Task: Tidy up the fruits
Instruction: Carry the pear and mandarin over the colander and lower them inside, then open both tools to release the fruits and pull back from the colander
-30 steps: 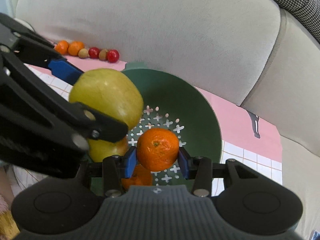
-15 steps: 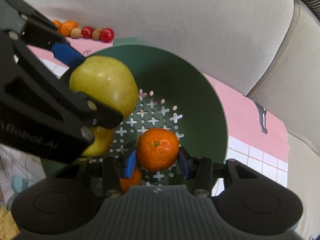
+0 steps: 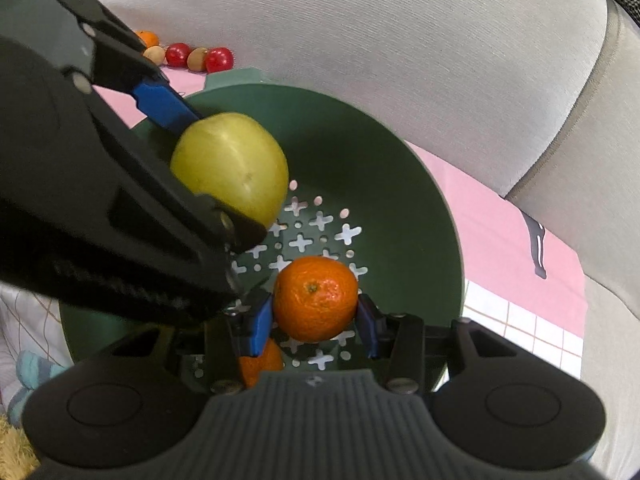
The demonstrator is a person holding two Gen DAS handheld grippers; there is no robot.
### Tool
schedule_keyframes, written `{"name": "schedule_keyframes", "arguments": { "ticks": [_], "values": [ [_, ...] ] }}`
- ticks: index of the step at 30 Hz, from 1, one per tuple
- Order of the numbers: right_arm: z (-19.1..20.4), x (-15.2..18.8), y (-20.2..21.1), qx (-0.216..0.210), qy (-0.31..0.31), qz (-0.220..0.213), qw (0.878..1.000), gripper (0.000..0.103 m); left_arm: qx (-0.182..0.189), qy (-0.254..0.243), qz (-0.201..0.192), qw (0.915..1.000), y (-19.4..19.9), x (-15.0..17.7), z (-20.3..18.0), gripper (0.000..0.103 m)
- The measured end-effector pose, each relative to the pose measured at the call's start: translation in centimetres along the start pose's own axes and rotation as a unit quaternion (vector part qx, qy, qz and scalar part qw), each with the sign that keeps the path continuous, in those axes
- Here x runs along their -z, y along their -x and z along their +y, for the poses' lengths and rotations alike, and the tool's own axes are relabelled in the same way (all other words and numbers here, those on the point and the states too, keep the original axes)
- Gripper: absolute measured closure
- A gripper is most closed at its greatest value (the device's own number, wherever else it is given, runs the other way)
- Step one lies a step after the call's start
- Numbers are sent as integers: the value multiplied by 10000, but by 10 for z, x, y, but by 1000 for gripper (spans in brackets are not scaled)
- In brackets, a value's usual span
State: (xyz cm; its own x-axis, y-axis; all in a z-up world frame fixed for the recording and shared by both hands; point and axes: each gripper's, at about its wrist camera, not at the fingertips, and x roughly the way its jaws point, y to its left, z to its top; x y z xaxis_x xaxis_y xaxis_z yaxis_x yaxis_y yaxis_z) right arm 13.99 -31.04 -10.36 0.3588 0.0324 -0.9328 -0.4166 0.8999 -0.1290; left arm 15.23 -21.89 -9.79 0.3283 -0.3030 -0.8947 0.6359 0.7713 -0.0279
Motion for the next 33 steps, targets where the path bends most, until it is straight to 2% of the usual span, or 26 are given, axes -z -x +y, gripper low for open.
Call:
{"name": "schedule_keyframes", "arguments": {
  "ticks": [5,18,27,33],
  "values": [
    [2,2,-3,-8,106,34,9999,61,-16,61,91,9999,-4,3,2,27],
    [4,3,-4,40,79,133,9999,60,-139,-40,-142,9998,26,5,2,24],
    [9,3,22,307,22,-171,9994,46,-561,-205,-293,9978,56,16,6,24],
    [24,2,44,269,-78,-476,9985,39,-930,-183,-340,9949,77,30,19,24]
  ]
}}
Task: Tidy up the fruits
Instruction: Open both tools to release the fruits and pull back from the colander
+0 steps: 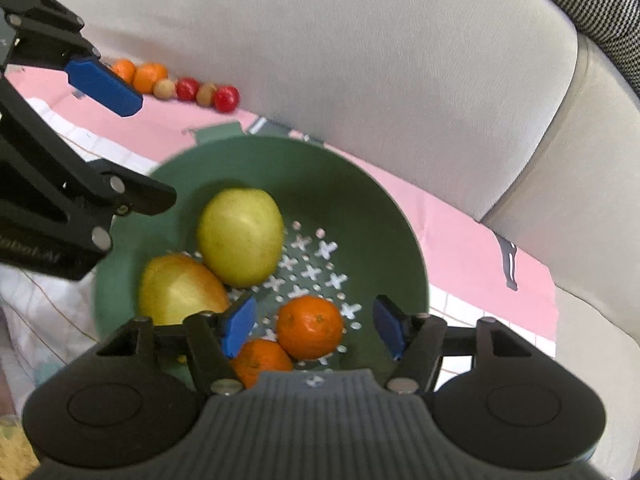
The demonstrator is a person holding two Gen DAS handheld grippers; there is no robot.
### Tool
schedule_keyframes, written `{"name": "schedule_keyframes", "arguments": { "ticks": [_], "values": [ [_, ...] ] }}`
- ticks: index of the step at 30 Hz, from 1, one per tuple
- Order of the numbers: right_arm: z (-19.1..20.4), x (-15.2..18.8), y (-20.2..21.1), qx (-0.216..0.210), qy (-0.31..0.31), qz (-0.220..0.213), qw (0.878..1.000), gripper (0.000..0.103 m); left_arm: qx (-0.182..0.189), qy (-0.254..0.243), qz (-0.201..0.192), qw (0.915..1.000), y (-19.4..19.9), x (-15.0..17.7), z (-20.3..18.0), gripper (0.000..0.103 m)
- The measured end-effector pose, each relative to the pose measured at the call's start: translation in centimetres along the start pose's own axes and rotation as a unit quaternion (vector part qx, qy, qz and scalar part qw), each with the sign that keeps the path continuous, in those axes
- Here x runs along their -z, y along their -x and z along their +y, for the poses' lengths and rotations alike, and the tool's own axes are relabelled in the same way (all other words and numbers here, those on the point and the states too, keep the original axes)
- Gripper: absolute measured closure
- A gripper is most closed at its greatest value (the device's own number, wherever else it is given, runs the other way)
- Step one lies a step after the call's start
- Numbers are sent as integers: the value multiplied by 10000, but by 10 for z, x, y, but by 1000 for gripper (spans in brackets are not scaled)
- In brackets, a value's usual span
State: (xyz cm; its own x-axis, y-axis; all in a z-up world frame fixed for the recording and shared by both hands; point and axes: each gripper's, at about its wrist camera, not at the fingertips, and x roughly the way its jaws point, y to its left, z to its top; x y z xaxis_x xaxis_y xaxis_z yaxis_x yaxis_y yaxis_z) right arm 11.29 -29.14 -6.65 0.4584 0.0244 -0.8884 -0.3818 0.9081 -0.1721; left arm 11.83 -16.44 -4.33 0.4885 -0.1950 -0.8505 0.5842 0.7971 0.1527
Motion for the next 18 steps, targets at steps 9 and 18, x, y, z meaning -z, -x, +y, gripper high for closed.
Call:
{"name": "schedule_keyframes", "arguments": {
  "ticks": [9,18],
  "values": [
    [33,-14,23,-303,-335,-457,9979,38,-640,59,-152,9978,33,27,33,24],
    [80,-36,30,-688,-326,-664,9949,37,-1189,152,-219,9925,60,54,80,24]
  ]
}}
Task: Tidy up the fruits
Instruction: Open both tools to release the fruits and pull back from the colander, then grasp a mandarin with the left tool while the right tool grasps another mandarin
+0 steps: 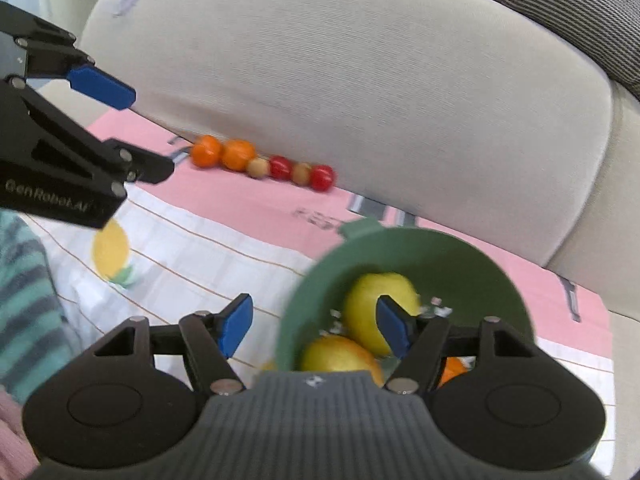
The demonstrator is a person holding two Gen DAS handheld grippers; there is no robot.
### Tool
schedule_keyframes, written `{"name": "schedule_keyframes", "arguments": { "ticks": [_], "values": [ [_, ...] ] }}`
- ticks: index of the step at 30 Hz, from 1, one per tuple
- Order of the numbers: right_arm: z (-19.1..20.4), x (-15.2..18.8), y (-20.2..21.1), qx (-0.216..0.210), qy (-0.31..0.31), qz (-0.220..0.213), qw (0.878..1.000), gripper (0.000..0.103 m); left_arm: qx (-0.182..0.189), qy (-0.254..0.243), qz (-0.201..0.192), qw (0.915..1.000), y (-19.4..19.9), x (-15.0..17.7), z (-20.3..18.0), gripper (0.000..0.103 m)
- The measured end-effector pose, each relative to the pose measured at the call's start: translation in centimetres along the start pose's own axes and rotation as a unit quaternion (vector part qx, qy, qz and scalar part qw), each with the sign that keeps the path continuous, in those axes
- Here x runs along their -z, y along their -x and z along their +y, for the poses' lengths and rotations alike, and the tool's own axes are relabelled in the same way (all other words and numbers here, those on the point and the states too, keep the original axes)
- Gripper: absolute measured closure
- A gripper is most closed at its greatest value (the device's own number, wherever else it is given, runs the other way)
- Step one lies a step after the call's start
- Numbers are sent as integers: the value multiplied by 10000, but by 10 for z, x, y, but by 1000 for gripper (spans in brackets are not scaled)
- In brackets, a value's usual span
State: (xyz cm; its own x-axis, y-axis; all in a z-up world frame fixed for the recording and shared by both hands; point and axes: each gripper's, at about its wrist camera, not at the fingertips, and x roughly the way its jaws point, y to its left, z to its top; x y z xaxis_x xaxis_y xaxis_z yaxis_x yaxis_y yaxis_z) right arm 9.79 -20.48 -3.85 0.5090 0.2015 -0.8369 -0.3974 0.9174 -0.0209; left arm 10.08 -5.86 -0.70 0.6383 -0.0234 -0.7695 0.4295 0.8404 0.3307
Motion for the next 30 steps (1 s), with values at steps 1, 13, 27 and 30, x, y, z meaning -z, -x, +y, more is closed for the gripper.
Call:
{"name": "schedule_keyframes", "arguments": {
  "ticks": [1,13,27,30],
  "values": [
    [5,-2,-1,-42,11,-5,10000,37,-51,28,12,10000,1,3,6,24],
    [49,-27,-16,-331,4,-155,9993,31,-13,896,186,9958,-17,43,69,24],
    [65,-35,-52,-319,-112,-184,9993,32,705,1873,109,9797,-58,64,100,25],
    [65,-37,-62,-243,-100,-162,9995,34,742,1862,95,9797,-67,61,99,30]
  ]
}}
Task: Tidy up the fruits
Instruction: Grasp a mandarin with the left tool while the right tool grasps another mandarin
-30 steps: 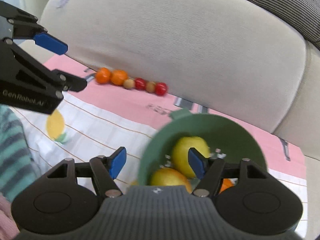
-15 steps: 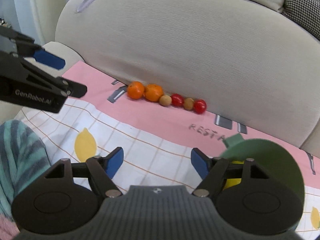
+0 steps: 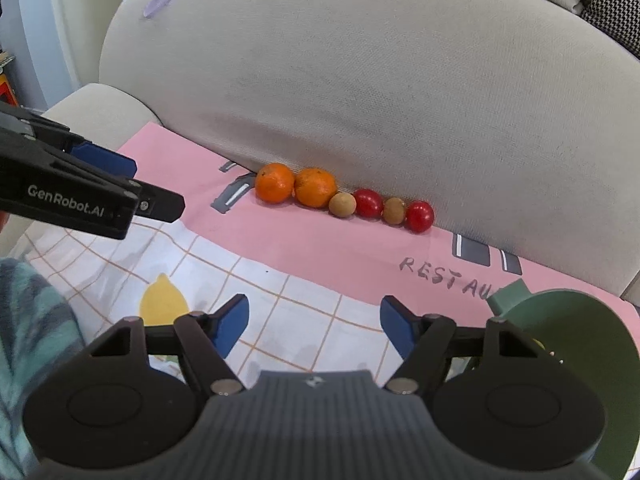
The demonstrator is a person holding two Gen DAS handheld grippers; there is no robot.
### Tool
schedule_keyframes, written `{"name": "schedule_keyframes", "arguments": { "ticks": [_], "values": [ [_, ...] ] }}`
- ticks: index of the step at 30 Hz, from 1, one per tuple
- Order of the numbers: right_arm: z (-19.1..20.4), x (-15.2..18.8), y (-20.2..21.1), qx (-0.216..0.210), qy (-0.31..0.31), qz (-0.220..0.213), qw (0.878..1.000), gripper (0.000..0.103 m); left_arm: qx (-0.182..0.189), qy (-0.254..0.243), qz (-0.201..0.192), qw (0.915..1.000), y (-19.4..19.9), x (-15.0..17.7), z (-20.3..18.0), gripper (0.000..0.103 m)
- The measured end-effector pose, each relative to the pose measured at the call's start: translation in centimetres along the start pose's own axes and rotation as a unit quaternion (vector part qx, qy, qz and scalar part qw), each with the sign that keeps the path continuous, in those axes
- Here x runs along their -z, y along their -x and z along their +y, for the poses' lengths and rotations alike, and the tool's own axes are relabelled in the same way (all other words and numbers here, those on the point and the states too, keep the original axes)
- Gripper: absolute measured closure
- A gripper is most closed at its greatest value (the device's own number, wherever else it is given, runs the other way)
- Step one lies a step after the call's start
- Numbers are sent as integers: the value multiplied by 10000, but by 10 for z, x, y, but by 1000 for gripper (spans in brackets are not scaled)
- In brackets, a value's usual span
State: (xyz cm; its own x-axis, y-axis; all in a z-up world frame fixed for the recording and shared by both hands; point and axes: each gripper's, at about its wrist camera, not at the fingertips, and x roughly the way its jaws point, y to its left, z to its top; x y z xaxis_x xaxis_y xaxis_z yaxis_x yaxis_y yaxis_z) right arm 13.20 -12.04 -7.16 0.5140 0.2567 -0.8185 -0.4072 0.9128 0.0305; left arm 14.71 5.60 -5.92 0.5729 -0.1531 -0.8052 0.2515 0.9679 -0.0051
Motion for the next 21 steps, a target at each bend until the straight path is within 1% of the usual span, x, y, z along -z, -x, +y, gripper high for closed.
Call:
{"name": "schedule_keyframes", "arguments": {
  "ticks": [5,7,9,12,14,16,18,21],
  "values": [
    [-1,-11,-15,122,178,-129,9997,36,49,159,-67,9998,-16,-3,5,31],
    [-3,-16,-21,69,196,-174,9996,36,86,237,-45,9997,-24,-5,9,32],
    [-5,-23,-31,-24,157,-147,9998,36,216,405,-24,9989,-33,-6,13,32],
    [-4,-31,-47,-101,239,-81,9996,43,378,624,44,9973,-49,-9,20,34],
    [-2,-36,-56,-114,344,-70,9993,49,378,710,94,9967,-60,-11,23,39],
    [-2,-41,-64,-134,424,-64,9990,52,405,864,151,9953,-72,-13,27,41],
    [-3,-44,-71,-148,496,-62,9986,55,518,1028,133,9933,-81,-16,31,41],
    [-4,-51,-82,-149,587,-77,9981,56,628,1159,79,9912,-92,-21,35,41]
  ]
}}
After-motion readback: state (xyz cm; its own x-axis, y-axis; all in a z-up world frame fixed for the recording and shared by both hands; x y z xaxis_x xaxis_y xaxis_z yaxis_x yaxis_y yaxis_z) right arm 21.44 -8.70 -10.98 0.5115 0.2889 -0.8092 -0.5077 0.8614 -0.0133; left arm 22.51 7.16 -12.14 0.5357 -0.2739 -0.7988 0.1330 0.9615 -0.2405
